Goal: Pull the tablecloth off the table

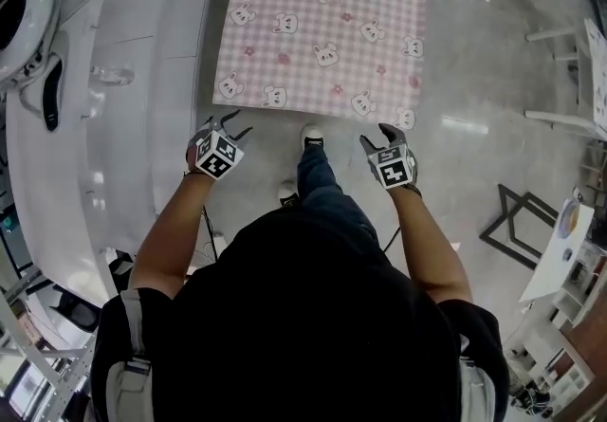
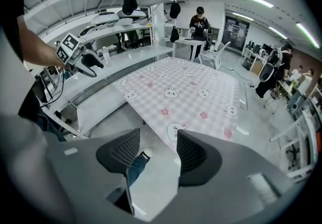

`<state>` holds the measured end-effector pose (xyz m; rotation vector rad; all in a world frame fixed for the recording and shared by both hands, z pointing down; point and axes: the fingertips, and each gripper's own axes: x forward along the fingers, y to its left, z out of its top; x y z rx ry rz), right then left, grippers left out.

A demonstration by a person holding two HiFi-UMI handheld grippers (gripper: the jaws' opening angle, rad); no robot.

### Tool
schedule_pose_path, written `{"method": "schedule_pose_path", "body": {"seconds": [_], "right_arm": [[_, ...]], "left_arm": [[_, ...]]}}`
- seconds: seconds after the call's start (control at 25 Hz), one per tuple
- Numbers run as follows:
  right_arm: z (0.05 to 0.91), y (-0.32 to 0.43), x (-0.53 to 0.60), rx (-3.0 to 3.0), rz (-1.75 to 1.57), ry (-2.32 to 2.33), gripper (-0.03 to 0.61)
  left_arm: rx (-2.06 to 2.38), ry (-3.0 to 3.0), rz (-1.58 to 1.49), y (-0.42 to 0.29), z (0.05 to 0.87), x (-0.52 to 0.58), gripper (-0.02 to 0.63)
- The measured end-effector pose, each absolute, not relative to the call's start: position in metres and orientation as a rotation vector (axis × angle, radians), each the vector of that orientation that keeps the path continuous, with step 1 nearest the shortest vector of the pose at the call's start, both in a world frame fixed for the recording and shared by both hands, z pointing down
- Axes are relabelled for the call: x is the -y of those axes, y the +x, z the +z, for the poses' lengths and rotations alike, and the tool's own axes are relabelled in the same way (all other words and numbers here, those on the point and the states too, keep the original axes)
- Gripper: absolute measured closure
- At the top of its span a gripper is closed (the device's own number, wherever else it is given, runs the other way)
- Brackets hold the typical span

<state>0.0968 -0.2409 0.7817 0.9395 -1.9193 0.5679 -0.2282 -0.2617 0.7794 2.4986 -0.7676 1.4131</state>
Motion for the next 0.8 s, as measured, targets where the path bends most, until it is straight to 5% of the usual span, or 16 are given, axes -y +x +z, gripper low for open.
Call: {"method": "schedule_pose_path", "body": {"seconds": [0.8], "right_arm": [[0.889,0.114,0.261,1.756,0.387,0.799,0.239]], "left_arm": [[0.637,2.373,1.871,-0.246,0.912,0.290,0.336]]}}
